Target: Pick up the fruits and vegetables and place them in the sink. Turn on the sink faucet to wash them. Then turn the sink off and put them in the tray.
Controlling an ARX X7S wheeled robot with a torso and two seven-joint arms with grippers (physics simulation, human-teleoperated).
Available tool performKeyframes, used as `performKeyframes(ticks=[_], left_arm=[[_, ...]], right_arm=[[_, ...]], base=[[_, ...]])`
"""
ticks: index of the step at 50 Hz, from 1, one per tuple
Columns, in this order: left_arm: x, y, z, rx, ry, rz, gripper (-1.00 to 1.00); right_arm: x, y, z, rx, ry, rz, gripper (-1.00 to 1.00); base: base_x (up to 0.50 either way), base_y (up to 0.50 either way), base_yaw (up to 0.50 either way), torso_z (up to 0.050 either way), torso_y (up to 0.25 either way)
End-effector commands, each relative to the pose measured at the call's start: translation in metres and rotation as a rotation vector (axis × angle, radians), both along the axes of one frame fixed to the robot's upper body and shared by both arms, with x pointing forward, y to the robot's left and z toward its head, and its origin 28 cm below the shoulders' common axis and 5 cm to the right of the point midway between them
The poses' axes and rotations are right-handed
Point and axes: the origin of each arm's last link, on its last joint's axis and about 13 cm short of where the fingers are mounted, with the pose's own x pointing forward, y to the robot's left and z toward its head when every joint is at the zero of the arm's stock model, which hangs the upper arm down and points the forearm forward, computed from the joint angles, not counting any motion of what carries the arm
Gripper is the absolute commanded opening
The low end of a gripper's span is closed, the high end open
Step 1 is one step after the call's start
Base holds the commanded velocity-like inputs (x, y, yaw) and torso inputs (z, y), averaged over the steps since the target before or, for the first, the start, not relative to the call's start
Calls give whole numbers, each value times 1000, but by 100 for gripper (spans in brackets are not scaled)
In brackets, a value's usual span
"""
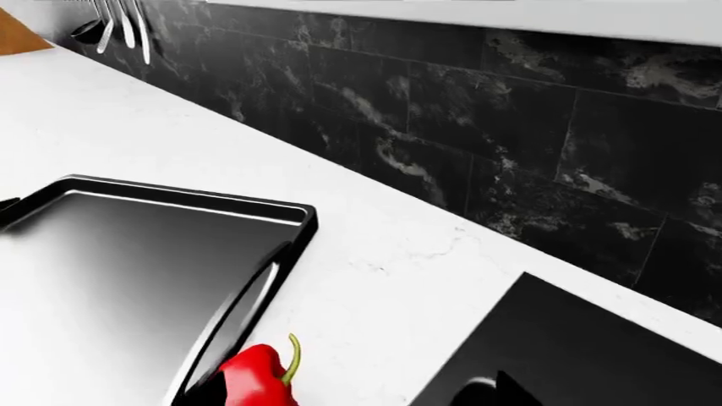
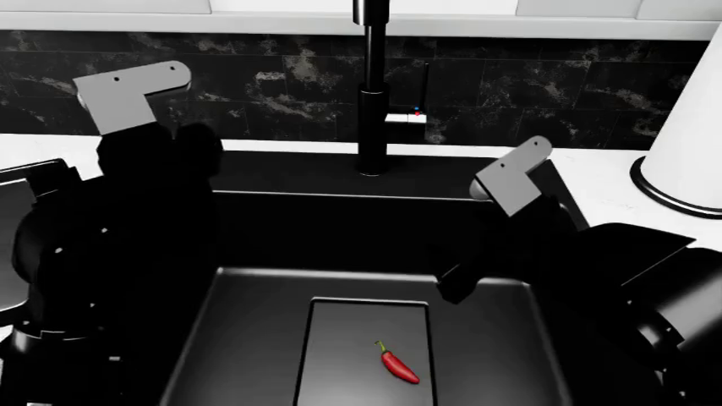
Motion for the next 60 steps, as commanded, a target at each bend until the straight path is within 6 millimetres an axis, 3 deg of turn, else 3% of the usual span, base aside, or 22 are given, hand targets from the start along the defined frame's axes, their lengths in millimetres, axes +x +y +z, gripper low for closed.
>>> performKeyframes(ticks=[1, 43, 60], left_arm=[[10, 3, -13, -42, 13, 89, 100], [38, 14, -43, -137, 68, 223, 100], [41, 21, -44, -148, 67, 292, 100]], right_arm=[[0, -1, -3, 1, 7, 0, 100], [0, -2, -8, 5, 18, 3, 100], [0, -2, -9, 7, 20, 4, 100]], base=[[0, 0, 0, 0, 0], [0, 0, 0, 0, 0], [0, 0, 0, 0, 0]])
